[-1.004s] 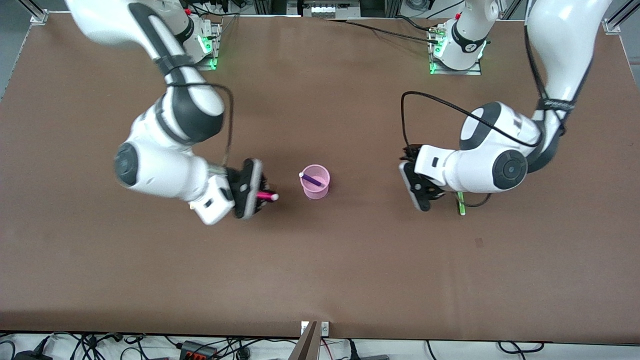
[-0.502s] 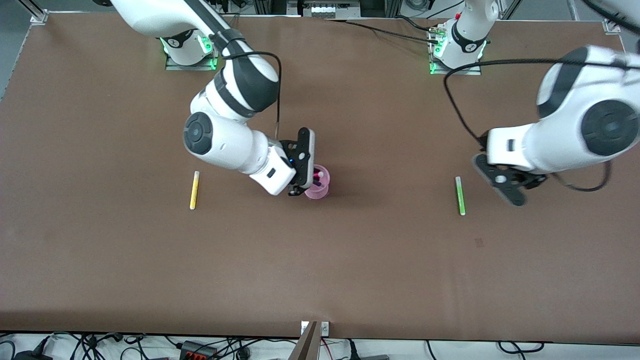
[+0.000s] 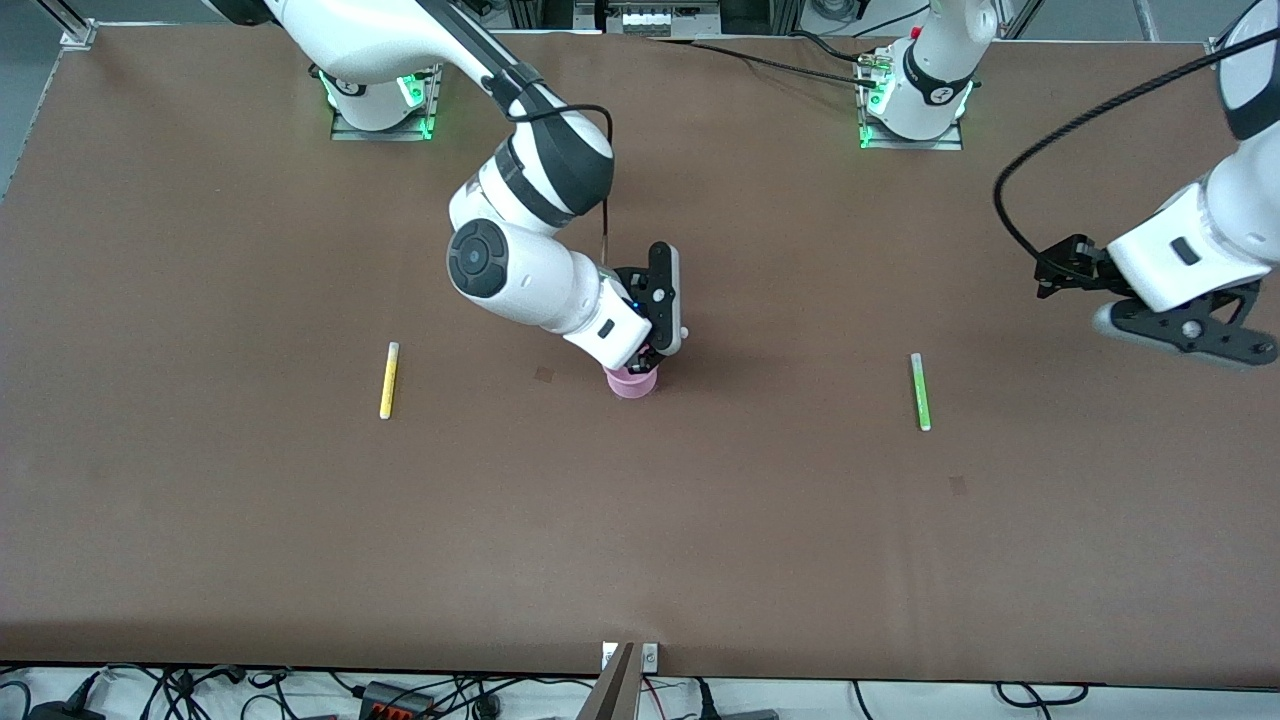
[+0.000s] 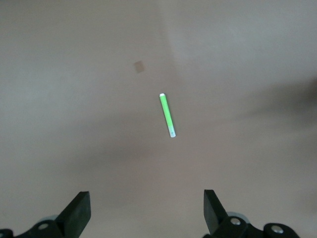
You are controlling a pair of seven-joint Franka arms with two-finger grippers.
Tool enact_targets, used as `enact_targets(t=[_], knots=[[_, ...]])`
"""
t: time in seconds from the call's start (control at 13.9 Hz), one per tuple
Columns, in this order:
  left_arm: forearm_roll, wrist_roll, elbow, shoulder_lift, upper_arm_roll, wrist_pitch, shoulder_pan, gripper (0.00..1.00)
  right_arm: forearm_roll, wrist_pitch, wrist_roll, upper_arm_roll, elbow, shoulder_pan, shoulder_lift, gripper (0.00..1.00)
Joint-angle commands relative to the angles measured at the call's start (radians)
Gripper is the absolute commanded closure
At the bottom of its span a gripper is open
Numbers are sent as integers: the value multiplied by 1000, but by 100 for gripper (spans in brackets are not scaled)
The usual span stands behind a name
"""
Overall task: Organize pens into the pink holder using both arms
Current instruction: 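Hold the magenta pen over the cup while the left gripper returns to rest, then lower the magenta pen into the pink cup with the right gripper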
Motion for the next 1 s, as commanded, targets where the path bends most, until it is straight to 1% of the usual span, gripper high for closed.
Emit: enact_targets(t=[0.0, 0.07, 0.14, 0.22, 0.29, 0.36, 0.65, 0.93], knots=[[-41, -86, -184, -157, 79, 110, -33, 0, 3, 32, -4, -10, 11, 33, 28, 100], [-41, -88, -276, -216, 80, 171, -33, 0, 2, 32, -4, -10, 9, 33, 31, 100], [-42, -90, -339, -250, 80, 220, -37, 0, 0, 32, -4, -10, 5, 33, 34, 100], [-44, -94, -367, -270, 106, 234, -53, 0, -6, 32, -4, -10, 4, 33, 34, 100], [-51, -94, -372, -271, 128, 233, -69, 0, -21, 27, -4, -10, 4, 31, 33, 100], [-79, -94, -371, -270, 133, 227, -71, 0, -32, 22, -4, -10, 4, 27, 33, 100], [-87, -88, -334, -247, 131, 186, -62, 0, -31, 24, -3, -10, 3, 28, 39, 100], [-85, -99, -331, -247, 117, 182, -63, 0, -28, 22, -3, -10, 0, 22, 51, 100]])
